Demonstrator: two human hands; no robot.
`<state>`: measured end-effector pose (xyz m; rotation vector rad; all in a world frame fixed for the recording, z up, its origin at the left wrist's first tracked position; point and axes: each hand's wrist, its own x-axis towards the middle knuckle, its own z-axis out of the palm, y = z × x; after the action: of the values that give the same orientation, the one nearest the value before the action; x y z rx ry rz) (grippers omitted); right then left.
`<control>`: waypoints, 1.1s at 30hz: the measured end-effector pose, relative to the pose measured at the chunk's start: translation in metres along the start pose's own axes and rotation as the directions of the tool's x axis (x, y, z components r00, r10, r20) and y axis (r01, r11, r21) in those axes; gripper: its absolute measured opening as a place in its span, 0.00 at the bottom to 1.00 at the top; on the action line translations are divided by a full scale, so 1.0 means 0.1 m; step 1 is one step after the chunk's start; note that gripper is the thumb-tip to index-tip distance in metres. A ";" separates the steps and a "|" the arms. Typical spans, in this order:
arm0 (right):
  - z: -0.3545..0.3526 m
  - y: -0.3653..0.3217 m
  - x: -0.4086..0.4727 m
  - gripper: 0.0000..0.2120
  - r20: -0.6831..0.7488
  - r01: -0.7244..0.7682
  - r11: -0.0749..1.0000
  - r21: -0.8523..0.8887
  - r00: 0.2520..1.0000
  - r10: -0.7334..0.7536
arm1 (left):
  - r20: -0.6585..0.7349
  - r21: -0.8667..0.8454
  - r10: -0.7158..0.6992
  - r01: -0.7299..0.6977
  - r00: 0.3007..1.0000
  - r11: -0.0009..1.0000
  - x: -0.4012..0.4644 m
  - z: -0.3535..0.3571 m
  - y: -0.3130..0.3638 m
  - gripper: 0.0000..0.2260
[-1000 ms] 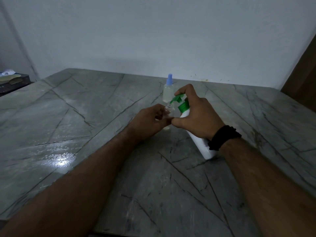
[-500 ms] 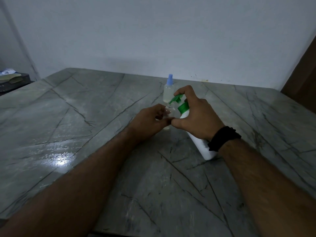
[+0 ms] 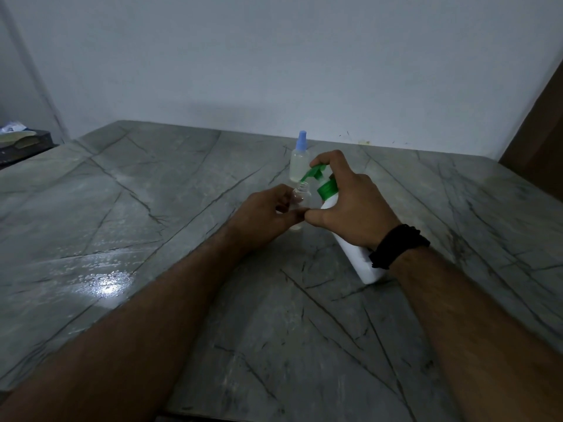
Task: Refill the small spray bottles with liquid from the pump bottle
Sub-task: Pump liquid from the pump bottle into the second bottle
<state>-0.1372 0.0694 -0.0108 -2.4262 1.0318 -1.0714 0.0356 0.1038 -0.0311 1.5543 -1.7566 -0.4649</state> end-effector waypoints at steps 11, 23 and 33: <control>-0.01 0.00 -0.02 0.34 -0.032 -0.003 1.000 0.004 0.999 0.003 | 0.023 0.032 -0.015 0.015 1.000 0.999 0.01 0.00 0.03 0.20; -0.03 -0.02 -0.03 0.33 -0.035 -0.009 1.000 0.003 0.999 0.009 | 0.014 0.018 -0.016 0.016 1.000 1.000 0.03 0.02 -0.02 0.18; -0.03 -0.03 -0.03 0.32 -0.022 -0.015 1.000 0.020 1.000 0.016 | 0.016 0.026 -0.007 0.007 1.000 1.000 0.03 0.01 -0.02 0.19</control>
<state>-0.1394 0.0737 -0.0082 -2.3920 1.0404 -1.1006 0.0365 0.1000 -0.0325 1.5794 -1.7767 -0.4604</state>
